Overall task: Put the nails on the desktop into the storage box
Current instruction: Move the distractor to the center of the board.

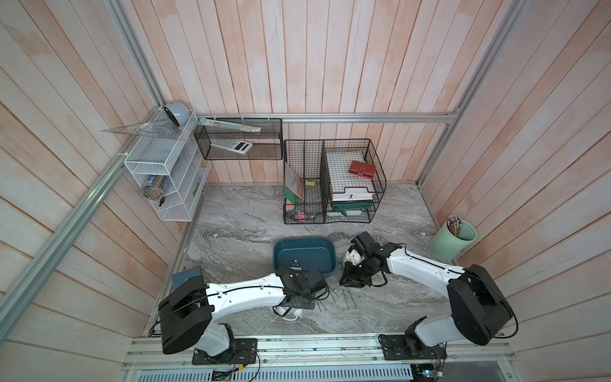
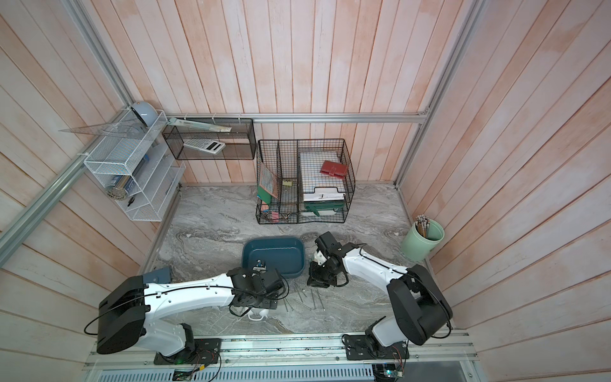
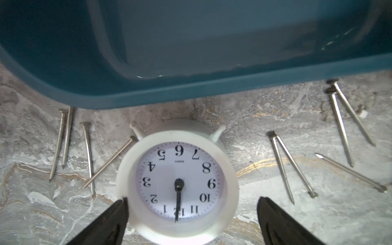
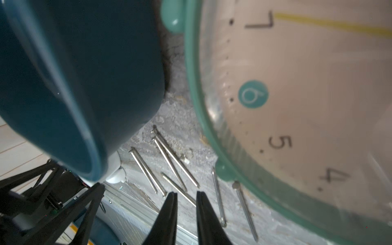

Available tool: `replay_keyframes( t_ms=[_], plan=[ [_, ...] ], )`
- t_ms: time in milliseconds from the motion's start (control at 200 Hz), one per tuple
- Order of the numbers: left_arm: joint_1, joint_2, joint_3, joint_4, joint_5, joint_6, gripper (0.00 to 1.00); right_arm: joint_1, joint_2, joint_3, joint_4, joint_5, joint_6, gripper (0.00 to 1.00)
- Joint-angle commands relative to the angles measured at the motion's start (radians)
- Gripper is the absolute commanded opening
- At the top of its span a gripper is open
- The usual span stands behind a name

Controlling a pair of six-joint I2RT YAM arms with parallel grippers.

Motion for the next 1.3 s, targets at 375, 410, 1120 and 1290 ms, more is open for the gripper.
replay_keyframes(
  t_ms=[375,410,1120,1290],
  plan=[
    [0.004,-0.019,0.053,-0.138,0.003,0.01,1.0,-0.249,0.17,0.082,-0.048,0.069,-0.161,0.21],
    [0.004,-0.026,0.066,-0.155,-0.002,0.009,1.0,-0.268,0.178,0.086,-0.048,0.077,-0.167,0.21],
    [0.056,0.086,0.026,-0.026,-0.016,0.062,1.0,-0.411,0.195,0.265,-0.109,0.113,-0.241,0.26],
    [0.075,0.089,-0.021,0.016,0.008,0.062,1.0,-0.406,0.191,0.26,-0.097,0.106,-0.245,0.27]
  ],
)
